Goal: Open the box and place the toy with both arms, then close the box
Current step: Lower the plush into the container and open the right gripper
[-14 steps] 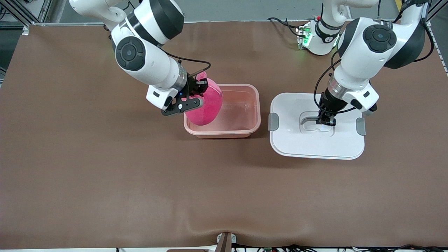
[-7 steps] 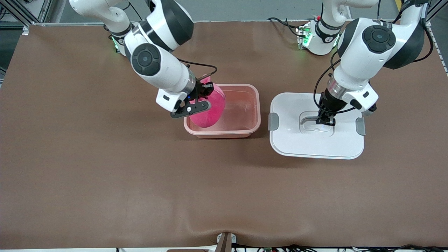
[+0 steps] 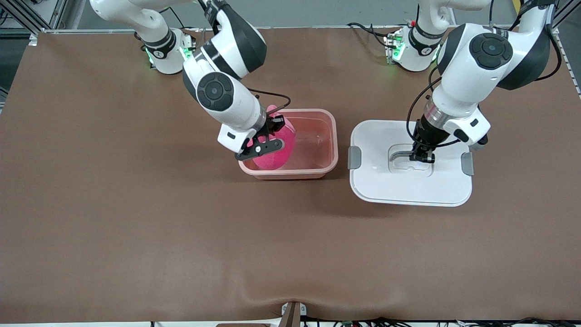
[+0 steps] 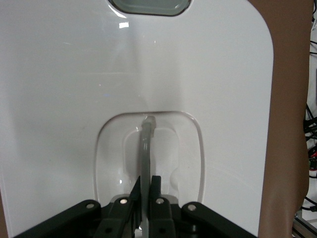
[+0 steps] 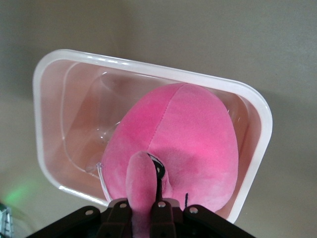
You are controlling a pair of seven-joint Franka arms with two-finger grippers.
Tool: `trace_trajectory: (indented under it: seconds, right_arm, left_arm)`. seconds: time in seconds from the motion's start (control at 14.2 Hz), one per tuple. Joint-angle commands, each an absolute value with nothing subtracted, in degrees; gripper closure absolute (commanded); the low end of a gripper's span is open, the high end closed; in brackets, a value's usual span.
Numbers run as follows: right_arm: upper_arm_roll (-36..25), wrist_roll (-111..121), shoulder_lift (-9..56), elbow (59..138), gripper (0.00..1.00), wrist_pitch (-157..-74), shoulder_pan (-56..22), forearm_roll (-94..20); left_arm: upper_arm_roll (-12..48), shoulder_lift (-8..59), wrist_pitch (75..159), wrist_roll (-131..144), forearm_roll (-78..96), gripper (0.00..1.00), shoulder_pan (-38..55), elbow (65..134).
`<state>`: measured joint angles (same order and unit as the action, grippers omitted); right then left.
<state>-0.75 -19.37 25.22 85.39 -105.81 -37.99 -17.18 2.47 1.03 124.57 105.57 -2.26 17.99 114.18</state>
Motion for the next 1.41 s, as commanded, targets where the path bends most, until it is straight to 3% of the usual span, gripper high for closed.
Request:
trace_trajectory:
  seconds: [0.0, 0.56, 1.2, 1.27, 1.34]
  right_arm:
    - [-1.14, -20.21, 28.29, 84.29, 1.00, -107.39, -38.58, -15.73]
    - [-1.14, -21.96, 34.89, 84.11, 1.00, -113.54, -42.44, -13.45]
    - [-1.23, -27.33, 42.62, 84.46, 1.00, -130.68, -50.97, -13.27]
    - [-1.40, -27.33, 43.15, 84.72, 0.99, -131.48, -51.59, -13.18]
    - [-1.58, -27.33, 43.42, 85.07, 0.82, -131.66, -51.94, -12.66]
  left_arm:
    - [2.81, -0.88, 125.33, 103.97, -1.14, 1.00, 17.49, 115.75]
    - [2.81, -0.88, 125.33, 103.97, -1.14, 1.00, 17.49, 115.84]
    - [2.81, -0.88, 125.33, 103.97, -1.14, 1.00, 17.49, 116.10]
    - [2.81, -0.88, 125.33, 103.97, -1.14, 1.00, 17.49, 116.10]
    - [2.81, -0.88, 125.33, 103.97, -1.14, 1.00, 17.49, 116.10]
